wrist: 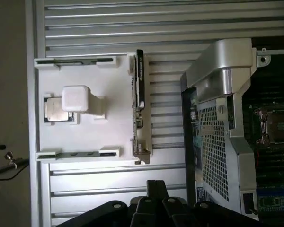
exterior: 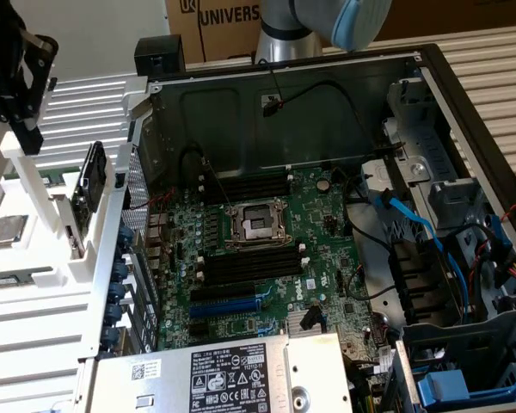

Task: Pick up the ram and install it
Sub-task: 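Reach for the ram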

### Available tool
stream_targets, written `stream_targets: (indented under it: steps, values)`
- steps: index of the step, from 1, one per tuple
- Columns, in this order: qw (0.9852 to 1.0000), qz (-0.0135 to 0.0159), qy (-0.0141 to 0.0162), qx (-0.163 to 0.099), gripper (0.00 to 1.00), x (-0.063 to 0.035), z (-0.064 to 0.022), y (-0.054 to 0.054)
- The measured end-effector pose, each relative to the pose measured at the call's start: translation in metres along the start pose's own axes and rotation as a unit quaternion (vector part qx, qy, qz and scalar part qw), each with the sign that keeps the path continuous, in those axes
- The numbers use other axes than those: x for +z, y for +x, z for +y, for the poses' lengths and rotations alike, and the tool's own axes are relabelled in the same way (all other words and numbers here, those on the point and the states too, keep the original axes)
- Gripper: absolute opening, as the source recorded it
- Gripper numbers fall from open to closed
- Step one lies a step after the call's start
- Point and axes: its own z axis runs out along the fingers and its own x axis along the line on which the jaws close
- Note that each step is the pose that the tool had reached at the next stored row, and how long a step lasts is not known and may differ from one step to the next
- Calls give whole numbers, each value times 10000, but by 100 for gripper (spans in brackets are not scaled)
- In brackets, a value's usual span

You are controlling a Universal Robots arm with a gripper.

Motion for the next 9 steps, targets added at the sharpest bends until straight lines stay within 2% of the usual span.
stream_targets:
  steps: [1, 2, 3, 8, 9]
  values:
    - [10000, 0, 0, 0, 10, 21, -2, 95]
    - [10000, 0, 0, 0, 10, 33, -1, 142]
    - [10000, 0, 0, 0, 10, 83, 31, 328]
    - [10000, 0, 0, 0, 10, 146, 109, 562]
    - [10000, 0, 0, 0, 10, 170, 142, 659]
